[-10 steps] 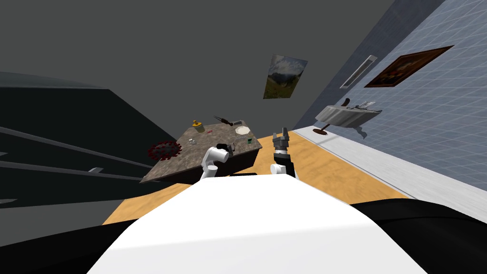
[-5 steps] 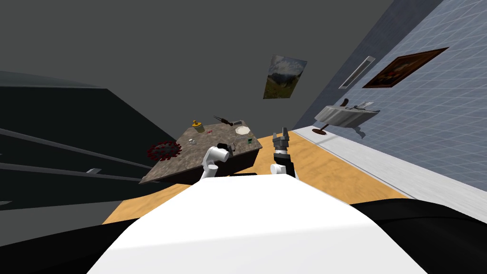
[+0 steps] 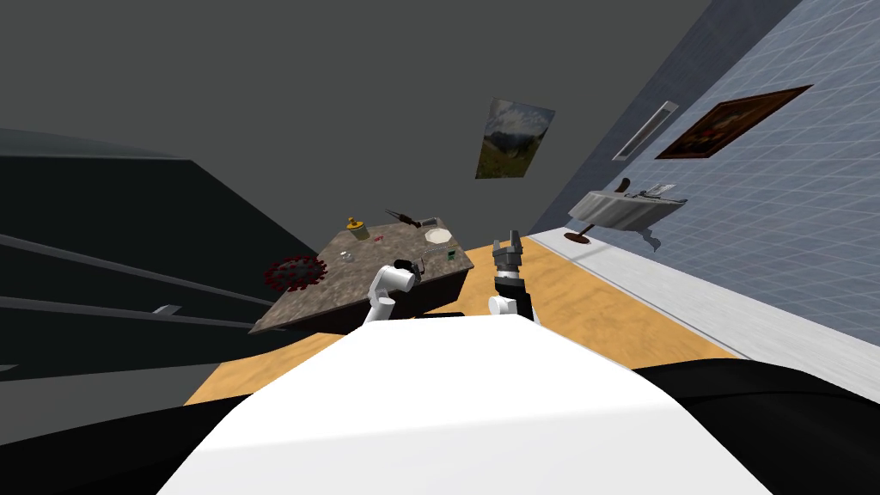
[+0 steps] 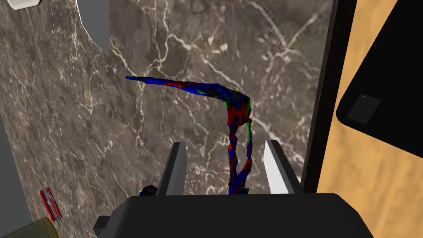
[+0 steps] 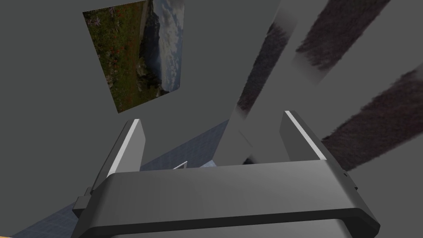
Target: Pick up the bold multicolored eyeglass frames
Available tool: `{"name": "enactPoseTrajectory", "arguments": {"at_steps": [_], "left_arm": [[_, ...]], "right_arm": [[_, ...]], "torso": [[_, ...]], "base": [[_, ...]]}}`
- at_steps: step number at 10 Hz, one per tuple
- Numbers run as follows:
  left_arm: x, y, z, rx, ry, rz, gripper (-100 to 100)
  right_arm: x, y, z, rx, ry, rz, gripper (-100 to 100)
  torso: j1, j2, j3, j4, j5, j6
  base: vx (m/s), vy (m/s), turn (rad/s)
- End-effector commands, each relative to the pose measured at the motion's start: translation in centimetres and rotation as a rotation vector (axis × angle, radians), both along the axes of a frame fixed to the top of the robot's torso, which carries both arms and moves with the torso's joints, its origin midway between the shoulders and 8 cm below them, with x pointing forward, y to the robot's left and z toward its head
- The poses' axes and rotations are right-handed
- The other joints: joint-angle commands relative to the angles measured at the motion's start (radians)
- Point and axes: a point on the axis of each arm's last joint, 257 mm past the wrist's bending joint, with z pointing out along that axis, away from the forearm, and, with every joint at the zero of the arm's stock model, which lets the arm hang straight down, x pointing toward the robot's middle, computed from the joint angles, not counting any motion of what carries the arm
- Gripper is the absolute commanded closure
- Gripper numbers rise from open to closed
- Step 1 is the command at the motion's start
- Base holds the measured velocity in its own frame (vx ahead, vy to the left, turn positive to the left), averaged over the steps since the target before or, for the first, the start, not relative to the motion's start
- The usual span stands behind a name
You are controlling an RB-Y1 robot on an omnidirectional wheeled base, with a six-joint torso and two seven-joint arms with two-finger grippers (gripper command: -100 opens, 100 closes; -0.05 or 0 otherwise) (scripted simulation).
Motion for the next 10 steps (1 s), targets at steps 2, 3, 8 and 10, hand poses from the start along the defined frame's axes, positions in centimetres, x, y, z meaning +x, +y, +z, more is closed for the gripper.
{"name": "enactPoseTrajectory", "arguments": {"at_steps": [2, 3, 8, 10], "left_arm": [[0.0, 0.0, 0.0, 0.000, 0.001, -0.001, 100], [0.0, -0.1, 0.0, 0.000, -0.001, -0.002, 100], [-0.8, -0.1, 1.4, 0.000, 0.001, 0.001, 100], [-0.7, 0.0, 1.2, 0.000, 0.000, 0.001, 0]], "right_arm": [[0.0, 0.0, 0.0, 0.000, 0.000, 0.000, 0], [0.0, 0.0, 0.0, 0.000, 0.000, 0.000, 0], [0.0, 0.0, 0.0, 0.000, 0.000, 0.000, 0], [0.0, 0.0, 0.0, 0.000, 0.000, 0.000, 0]], "torso": [[0.000, 0.000, 0.000, 0.000, 0.000, 0.000], [0.000, 0.000, 0.000, 0.000, 0.000, -0.001], [0.001, 0.001, 0.001, 0.000, 0.000, -0.001], [0.001, 0.001, 0.000, 0.000, 0.000, 0.000]], "base": [[0.000, 0.000, 0.000], [0.000, 0.000, 0.000], [-0.008, 0.006, 0.000], [-0.004, 0.003, 0.000]]}}
